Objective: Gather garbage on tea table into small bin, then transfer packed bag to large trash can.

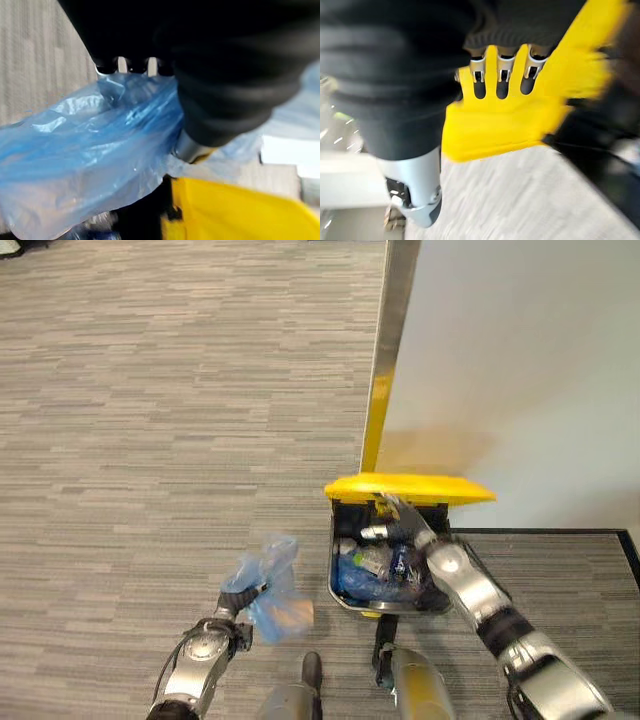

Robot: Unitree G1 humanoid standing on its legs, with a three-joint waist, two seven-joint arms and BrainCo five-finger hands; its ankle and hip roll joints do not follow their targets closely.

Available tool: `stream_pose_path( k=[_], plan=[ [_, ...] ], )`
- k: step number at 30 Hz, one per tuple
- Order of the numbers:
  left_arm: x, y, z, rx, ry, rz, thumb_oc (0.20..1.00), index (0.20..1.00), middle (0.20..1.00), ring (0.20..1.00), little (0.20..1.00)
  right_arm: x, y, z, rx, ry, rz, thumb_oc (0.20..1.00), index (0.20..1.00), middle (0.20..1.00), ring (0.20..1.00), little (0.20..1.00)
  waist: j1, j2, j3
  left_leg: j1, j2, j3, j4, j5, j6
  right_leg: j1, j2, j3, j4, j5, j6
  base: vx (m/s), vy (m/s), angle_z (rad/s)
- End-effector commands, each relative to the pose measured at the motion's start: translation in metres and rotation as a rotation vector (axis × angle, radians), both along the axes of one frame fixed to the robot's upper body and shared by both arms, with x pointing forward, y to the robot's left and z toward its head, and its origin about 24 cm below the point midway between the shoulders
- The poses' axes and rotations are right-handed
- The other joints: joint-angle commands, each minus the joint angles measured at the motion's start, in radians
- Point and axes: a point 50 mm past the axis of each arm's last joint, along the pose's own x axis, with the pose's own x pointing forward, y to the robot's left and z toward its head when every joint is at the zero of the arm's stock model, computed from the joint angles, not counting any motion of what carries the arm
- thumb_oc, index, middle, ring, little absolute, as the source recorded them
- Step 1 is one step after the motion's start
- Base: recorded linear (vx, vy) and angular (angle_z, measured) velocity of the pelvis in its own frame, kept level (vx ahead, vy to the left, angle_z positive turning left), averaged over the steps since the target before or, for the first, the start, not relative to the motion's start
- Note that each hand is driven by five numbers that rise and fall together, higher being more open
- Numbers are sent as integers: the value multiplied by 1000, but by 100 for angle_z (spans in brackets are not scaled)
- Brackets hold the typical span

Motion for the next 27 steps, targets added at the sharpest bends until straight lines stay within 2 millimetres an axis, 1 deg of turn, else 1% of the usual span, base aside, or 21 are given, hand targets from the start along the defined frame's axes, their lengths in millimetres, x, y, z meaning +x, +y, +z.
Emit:
stream_pose_path(
  k=[1,2,3,4,5,8,9,10,11,15,17,19,21,22,23,24,25,27],
  plan=[
    [22,2,44,-36,-229,-45,200,200,200,200,200,-1,1,0,86,-22,-40,1000,1000,1000,1000,1000,19,-40,8,153,-76,14,84,-260,26,-37,-16,62,-209,157,89,-31,-37,3],
    [26,-8,52,-44,-259,-103,200,200,200,200,200,6,0,8,64,-41,-48,1000,1000,1000,1000,1000,23,-44,11,146,-76,13,88,-260,25,-39,-16,59,-208,157,89,-36,-33,1],
    [28,-14,55,-47,-271,-139,200,200,200,200,200,9,-3,11,48,-46,-58,1000,1000,1000,1000,1000,22,-45,13,144,-76,12,90,-260,24,-40,-15,59,-208,157,89,0,0,0],
    [29,-14,55,-47,-272,-140,200,200,200,200,200,9,-4,11,48,-47,-58,1000,1000,1000,1000,1000,23,-45,14,144,-75,12,90,-260,24,-40,-15,59,-208,157,89,0,0,0],
    [31,-25,61,-43,-290,-212,200,200,200,200,200,13,-6,16,37,-56,-68,1000,1000,1000,1000,1000,22,-47,15,140,-75,12,94,-261,24,-42,-15,59,-209,157,90,0,0,0],
    [36,-46,74,-31,-340,-335,200,200,200,200,200,22,-18,29,62,-84,-115,1000,1000,1000,1000,1000,15,-49,20,134,-75,14,96,-263,25,-49,-13,65,-207,160,91,0,0,0],
    [37,-46,74,-31,-341,-335,200,200,200,200,200,22,-18,30,63,-85,-115,1000,1000,1000,1000,1000,16,-49,21,134,-75,15,97,-263,25,-49,-12,66,-206,160,91,-37,-12,-1],
    [46,-67,90,-15,-405,-433,200,200,200,200,200,29,-28,43,68,-122,-156,1000,1000,1000,1000,1000,1,-51,29,129,-74,20,97,-264,24,-61,-9,73,-201,160,92,0,0,0],
    [46,-67,90,-15,-406,-434,200,200,200,200,200,29,-28,43,68,-124,-157,1000,1000,1000,1000,1000,3,-51,30,129,-74,20,97,-265,24,-62,-8,73,-200,160,92,-37,-11,0],
    [64,-91,111,20,-489,-506,200,200,200,200,200,34,-37,61,63,-177,-181,1000,1000,1000,1000,1000,-19,-57,49,114,-72,35,103,-266,22,-83,-3,83,-191,160,93,-31,-8,-7],
    [73,-100,123,52,-530,-530,200,200,200,200,200,34,-37,68,47,-208,-169,1000,1000,1000,1000,1000,-35,-61,63,104,-69,46,109,-267,19,-99,0,87,-187,162,95,-44,-19,-17],
    [79,-105,131,87,-561,-545,200,200,200,200,200,33,-36,74,19,-238,-154,1000,1000,1000,1000,1000,-48,-66,72,95,-66,61,113,-268,17,-111,2,86,-185,163,98,-36,-22,-19],
    [85,-108,131,125,-557,-543,200,200,200,200,200,32,-37,76,-6,-252,-145,1000,1000,1000,1000,1000,-62,-71,82,78,-61,83,123,-271,15,-127,4,82,-187,164,101,-18,-29,-25],
    [85,-108,132,124,-557,-543,200,200,200,200,200,32,-38,77,-7,-253,-145,1000,1000,1000,1000,1000,-61,-71,82,77,-61,84,124,-271,15,-128,4,83,-186,164,101,-20,-44,-35],
    [95,-104,128,215,-536,-519,200,200,200,200,200,33,-39,80,-30,-263,-147,1000,1000,1000,1000,1000,-72,-76,97,55,-57,104,134,-272,12,-146,5,78,-187,167,103,-13,-26,-27],
    [95,-104,128,215,-537,-519,200,200,200,200,200,34,-40,81,-30,-264,-147,1000,1000,1000,1000,1000,-72,-75,97,54,-57,105,134,-273,12,-147,6,78,-187,167,103,-14,-36,-29],
    [100,-100,118,277,-491,-502,200,200,200,200,200,34,-41,82,-39,-265,-152,1000,1000,1000,1000,1000,-80,-77,106,43,-55,112,141,-272,11,-155,5,78,-185,167,101,-3,-16,-26],
    [105,-97,108,342,-440,-485,200,200,200,200,200,35,-40,83,-35,-269,-159,1000,1000,1000,1000,1000,-87,-75,116,35,-53,116,144,-271,9,-163,6,80,-182,166,99,3,-22,-21]
  ],
)
